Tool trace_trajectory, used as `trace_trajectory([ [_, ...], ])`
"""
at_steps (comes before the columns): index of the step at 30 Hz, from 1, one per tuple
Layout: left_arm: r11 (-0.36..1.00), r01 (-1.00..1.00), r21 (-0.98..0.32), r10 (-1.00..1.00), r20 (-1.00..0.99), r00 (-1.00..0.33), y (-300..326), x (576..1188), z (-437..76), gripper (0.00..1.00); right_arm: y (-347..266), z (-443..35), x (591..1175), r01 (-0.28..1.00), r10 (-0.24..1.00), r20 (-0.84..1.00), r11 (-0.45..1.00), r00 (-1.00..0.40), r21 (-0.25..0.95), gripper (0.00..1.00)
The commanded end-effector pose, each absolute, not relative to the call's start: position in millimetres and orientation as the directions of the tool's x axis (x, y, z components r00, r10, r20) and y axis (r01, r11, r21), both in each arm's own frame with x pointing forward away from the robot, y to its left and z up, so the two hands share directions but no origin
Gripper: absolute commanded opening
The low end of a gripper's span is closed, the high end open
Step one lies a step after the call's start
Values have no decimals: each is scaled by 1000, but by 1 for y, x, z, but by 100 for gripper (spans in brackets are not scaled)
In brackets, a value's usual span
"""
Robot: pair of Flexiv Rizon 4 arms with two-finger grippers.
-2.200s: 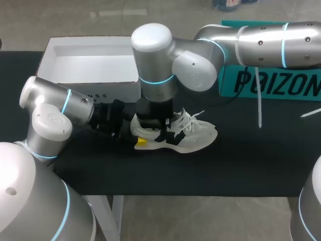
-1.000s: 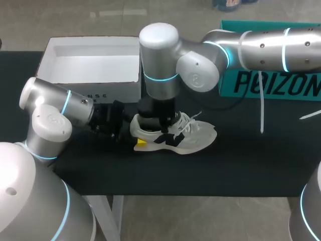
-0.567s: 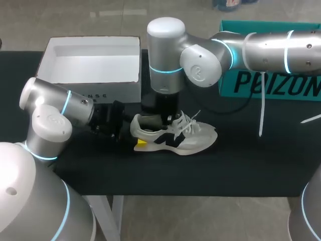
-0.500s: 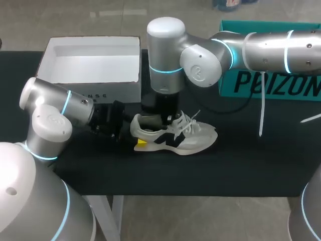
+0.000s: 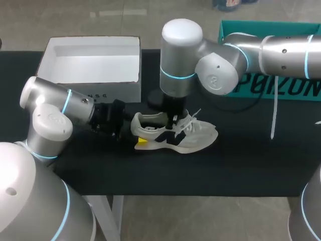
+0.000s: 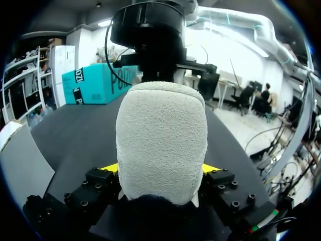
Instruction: Take the shoe out of the shoebox, open the shoe tongue, remove and reinsert the insole, then place the shoe into the shoebox
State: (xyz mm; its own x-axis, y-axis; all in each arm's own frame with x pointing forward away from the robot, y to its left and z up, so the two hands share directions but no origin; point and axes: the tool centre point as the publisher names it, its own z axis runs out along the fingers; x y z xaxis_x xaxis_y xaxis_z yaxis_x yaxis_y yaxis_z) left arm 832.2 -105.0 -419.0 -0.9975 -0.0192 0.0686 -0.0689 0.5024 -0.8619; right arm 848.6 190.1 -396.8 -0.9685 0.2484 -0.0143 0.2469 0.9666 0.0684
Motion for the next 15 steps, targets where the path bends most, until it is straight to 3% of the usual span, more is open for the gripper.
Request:
trace_trajectory([
  [1, 504, -70, -861, -21, 70, -997, -104, 833, -419, 0, 178, -379, 845, 239, 244, -50, 967, -968, 93, 0],
  [15, 504, -70, -861, -21, 70, -997, -104, 833, -419, 0, 153, -378, 850, 273, 281, -83, 957, -956, 95, 0],
])
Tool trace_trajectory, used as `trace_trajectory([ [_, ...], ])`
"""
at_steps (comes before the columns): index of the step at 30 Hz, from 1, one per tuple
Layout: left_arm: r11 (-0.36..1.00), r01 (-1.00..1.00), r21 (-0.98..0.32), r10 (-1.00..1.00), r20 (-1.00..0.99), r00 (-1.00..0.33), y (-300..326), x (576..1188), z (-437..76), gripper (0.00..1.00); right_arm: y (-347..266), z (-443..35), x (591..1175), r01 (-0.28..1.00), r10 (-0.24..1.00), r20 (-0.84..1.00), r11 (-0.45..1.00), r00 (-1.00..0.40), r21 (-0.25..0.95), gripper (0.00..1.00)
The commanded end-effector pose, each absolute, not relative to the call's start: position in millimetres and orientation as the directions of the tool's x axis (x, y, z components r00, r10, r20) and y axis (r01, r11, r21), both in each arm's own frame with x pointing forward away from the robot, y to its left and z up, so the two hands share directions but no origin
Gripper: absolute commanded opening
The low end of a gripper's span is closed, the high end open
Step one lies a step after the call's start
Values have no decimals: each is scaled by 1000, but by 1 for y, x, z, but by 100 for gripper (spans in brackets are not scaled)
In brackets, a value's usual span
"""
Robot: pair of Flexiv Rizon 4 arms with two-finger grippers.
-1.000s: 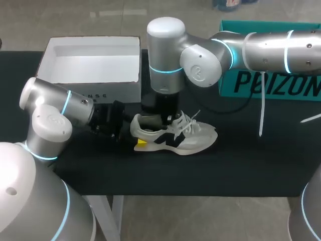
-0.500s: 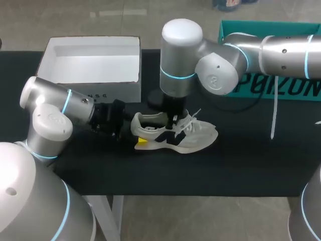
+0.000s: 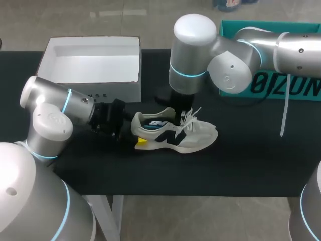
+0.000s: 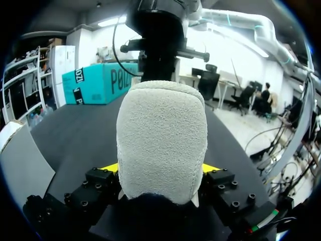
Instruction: Take the shoe out of the shoebox, open the shoe tongue, remove and reinsert the insole, then place the shoe into the shoebox
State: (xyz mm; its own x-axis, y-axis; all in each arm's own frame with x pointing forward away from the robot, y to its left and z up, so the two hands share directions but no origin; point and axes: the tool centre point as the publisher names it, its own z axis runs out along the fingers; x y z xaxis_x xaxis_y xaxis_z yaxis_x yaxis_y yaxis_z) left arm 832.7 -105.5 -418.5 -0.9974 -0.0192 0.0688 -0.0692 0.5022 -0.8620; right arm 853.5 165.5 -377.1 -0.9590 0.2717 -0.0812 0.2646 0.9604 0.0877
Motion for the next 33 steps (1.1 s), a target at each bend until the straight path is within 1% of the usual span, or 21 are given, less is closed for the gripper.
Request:
trace_trajectory([
  [1, 504, -70, -861, -21, 70, -997, -104, 833, -419, 0, 152, -378, 849, 278, 285, -82, 956, -955, 94, 0],
  [8, 504, -70, -861, -21, 70, -997, -104, 833, -419, 0, 146, -375, 855, 299, 310, -92, 947, -946, 119, 0],
  [18, 504, -70, -861, -21, 70, -997, -104, 833, -419, 0, 179, -365, 872, 173, 201, -138, 966, -970, 193, 0],
  [22, 504, -70, -861, -21, 70, -997, -104, 833, -419, 0, 182, -365, 873, 154, 180, -140, 971, -974, 182, 0],
  [26, 504, -70, -861, -21, 70, -997, -104, 833, -419, 0, 183, -368, 875, 154, 180, -123, 968, -976, 200, 0],
  [27, 504, -70, -861, -21, 70, -997, -104, 833, -419, 0, 185, -369, 876, 148, 175, -119, 966, -977, 211, 5],
  [28, 504, -70, -861, -21, 70, -997, -104, 833, -419, 0, 188, -371, 877, 141, 167, -115, 968, -979, 207, 7],
  [31, 504, -70, -861, -21, 70, -997, -104, 833, -419, 0, 200, -375, 877, 120, 144, -110, 973, -984, 199, 7],
  [33, 504, -70, -861, -21, 70, -997, -104, 833, -419, 0, 203, -380, 878, 121, 145, -106, 972, -984, 203, 9],
])
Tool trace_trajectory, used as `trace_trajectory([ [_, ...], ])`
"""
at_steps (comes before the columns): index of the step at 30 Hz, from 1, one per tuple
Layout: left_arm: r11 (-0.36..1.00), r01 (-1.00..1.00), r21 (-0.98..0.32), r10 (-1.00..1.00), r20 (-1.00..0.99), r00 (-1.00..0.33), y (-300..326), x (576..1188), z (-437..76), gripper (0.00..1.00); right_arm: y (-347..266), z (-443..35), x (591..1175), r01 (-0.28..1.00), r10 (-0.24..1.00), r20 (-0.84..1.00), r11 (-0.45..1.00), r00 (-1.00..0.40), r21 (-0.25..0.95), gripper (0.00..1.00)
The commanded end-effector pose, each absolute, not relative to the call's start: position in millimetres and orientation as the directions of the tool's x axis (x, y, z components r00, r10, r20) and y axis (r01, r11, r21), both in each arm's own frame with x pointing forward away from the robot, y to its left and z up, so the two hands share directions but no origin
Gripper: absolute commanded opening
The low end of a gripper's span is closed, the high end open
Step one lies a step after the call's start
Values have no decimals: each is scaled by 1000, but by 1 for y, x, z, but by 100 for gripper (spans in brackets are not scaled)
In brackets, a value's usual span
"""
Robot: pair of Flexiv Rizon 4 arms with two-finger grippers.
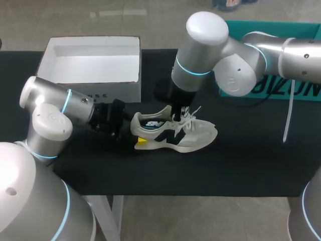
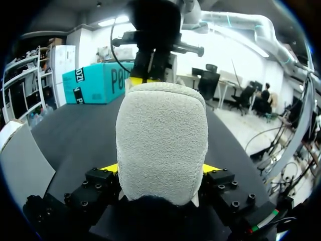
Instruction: Take the shoe out of the shoebox, open the shoe tongue, remove and reinsert the insole, then place the shoe into the shoebox
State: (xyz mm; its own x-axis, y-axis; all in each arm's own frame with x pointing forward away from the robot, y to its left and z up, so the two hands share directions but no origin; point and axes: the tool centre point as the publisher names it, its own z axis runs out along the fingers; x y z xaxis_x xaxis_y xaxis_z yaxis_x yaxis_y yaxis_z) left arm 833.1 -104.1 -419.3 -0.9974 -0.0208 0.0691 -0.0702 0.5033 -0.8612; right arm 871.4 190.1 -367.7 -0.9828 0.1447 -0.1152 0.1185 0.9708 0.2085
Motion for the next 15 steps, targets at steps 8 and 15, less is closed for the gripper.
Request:
trace_trajectory([
  [8, 504, -70, -861, -21, 70, -997, -104, 833, -419, 0, 207, -383, 884, 123, 147, -100, 970, -984, 210, 24],
  [15, 504, -70, -861, -21, 70, -997, -104, 833, -419, 0, 206, -383, 886, 86, 102, -53, 966, -993, 244, 26],
])
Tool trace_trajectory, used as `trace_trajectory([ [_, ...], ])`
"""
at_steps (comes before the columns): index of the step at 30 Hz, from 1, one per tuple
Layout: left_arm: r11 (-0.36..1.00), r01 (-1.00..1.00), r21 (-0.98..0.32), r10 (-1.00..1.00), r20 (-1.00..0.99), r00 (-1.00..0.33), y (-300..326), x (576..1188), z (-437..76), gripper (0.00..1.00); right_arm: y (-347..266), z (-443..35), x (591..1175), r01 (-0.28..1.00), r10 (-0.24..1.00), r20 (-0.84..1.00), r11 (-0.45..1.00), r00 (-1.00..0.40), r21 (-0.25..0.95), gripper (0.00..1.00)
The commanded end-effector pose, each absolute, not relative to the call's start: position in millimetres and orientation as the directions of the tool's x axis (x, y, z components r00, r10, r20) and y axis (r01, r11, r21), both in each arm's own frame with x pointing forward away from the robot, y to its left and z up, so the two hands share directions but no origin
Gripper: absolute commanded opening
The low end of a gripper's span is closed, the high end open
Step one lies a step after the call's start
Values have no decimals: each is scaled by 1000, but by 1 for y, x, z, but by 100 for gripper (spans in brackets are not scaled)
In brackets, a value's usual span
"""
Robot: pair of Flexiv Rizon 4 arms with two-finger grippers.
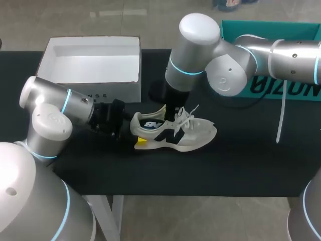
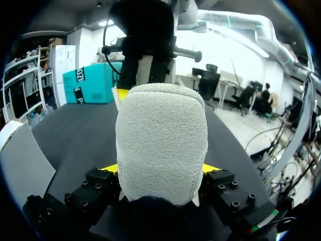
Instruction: Take the shoe out of the shoebox, open the shoe tongue, remove and reinsert the insole, then place the shoe into the shoebox
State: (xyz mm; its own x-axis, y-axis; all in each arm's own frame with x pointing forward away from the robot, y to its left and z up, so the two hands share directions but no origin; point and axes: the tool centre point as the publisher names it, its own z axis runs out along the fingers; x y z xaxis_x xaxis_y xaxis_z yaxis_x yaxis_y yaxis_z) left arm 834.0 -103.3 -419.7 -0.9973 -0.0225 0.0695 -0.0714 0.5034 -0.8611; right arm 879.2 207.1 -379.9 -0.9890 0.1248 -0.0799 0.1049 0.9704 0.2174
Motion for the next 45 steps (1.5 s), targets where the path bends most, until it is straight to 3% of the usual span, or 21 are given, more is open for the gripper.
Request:
trace_trajectory([
  [1, 504, -70, -861, -21, 70, -997, -104, 833, -419, 0, 207, -384, 886, 76, 91, -48, 965, -995, 251, 27],
  [9, 504, -70, -861, -21, 70, -997, -104, 833, -419, 0, 217, -386, 883, -19, -20, 0, 955, -1000, 296, 36],
  [20, 504, -70, -861, -21, 70, -997, -104, 833, -419, 0, 222, -389, 882, -54, -72, 48, 952, -996, 300, 35],
  [45, 504, -70, -861, -21, 70, -997, -104, 833, -419, 0, 228, -398, 863, -154, -228, 168, 917, -959, 367, 40],
])
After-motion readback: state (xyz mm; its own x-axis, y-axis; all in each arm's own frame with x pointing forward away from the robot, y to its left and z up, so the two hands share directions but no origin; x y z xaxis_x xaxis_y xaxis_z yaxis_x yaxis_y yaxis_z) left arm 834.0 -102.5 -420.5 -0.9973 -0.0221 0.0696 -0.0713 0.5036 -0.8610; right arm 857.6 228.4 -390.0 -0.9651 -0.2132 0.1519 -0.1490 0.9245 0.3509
